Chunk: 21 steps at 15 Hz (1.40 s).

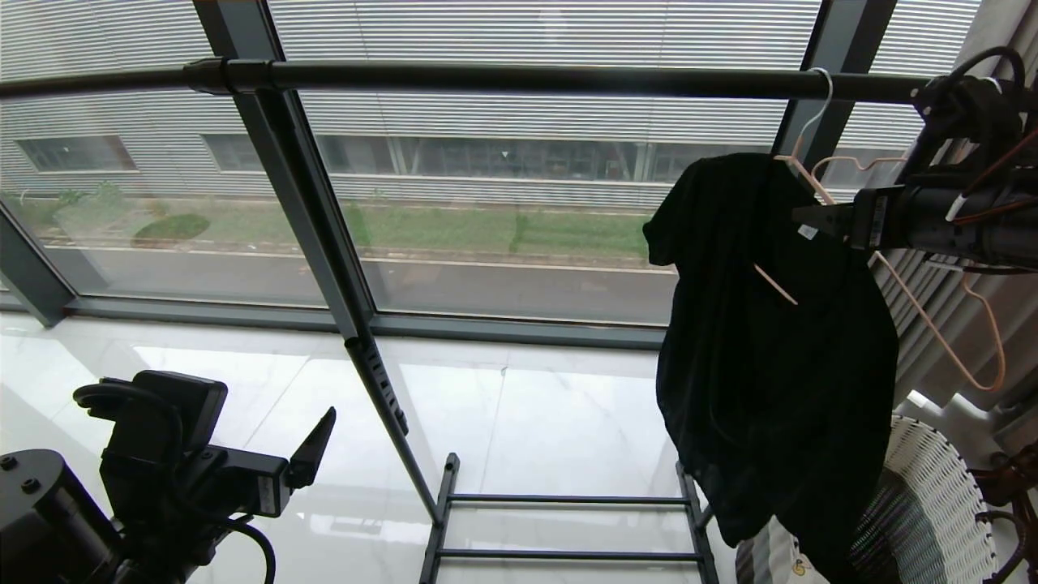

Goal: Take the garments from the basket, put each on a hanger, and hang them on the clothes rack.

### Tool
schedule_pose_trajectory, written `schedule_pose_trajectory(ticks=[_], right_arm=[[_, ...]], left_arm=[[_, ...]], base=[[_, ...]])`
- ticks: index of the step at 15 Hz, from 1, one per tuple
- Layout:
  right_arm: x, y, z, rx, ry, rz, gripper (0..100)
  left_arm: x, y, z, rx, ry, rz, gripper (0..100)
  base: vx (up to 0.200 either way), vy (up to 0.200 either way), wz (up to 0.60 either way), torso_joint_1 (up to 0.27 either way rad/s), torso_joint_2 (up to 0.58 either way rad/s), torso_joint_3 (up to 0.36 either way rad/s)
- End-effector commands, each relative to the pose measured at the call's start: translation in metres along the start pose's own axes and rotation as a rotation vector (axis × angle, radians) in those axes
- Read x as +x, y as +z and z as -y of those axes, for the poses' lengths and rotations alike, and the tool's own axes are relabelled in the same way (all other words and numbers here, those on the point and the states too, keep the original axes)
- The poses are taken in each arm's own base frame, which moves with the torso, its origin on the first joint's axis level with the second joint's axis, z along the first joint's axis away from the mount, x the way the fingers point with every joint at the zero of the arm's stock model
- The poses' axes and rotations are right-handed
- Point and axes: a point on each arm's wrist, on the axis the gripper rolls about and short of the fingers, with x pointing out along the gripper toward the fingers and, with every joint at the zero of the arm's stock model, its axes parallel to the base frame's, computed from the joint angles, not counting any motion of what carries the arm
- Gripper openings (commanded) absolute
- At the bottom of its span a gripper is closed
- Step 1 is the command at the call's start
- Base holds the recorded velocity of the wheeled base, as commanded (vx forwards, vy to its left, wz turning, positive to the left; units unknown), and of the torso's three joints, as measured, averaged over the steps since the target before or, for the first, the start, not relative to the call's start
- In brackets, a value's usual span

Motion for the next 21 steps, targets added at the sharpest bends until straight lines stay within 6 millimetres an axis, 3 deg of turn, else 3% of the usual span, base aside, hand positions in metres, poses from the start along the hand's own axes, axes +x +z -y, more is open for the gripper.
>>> schedule_pose_trajectory(ticks=[1,3,7,13,16,21], right_arm=[[-0.036,0.005,0.000,-0.005,-0.023,-0.037,100],[-0.079,-0.006,0.001,-0.029,-0.067,-0.186,100],[-0.123,-0.034,0.000,-0.141,-0.053,-0.243,100],[-0.148,-0.054,0.002,-0.165,-0.062,-0.243,100],[-0.157,-0.063,0.002,-0.170,-0.085,-0.247,100],[-0.168,-0.078,0.003,-0.171,-0.087,-0.261,100]], left_arm=[[0.000,0.000,0.000,0.002,0.002,0.000,100],[0.001,-0.001,0.000,0.003,0.004,-0.004,100],[0.003,-0.003,0.001,0.009,0.009,-0.024,100],[0.004,-0.004,0.001,0.003,0.011,-0.030,100],[0.004,-0.004,0.001,0.003,0.016,-0.032,100],[0.006,-0.008,0.001,0.012,0.084,-0.072,100]], base=[[0.000,0.000,0.00,0.000,0.00,0.000],[0.000,0.000,0.00,0.000,0.00,0.000],[-0.150,0.000,0.00,0.005,0.00,0.001],[-0.200,0.000,0.00,-0.004,0.01,0.006],[0.000,0.000,0.00,-0.024,0.04,0.027],[0.000,0.000,0.00,-0.172,0.43,0.237]])
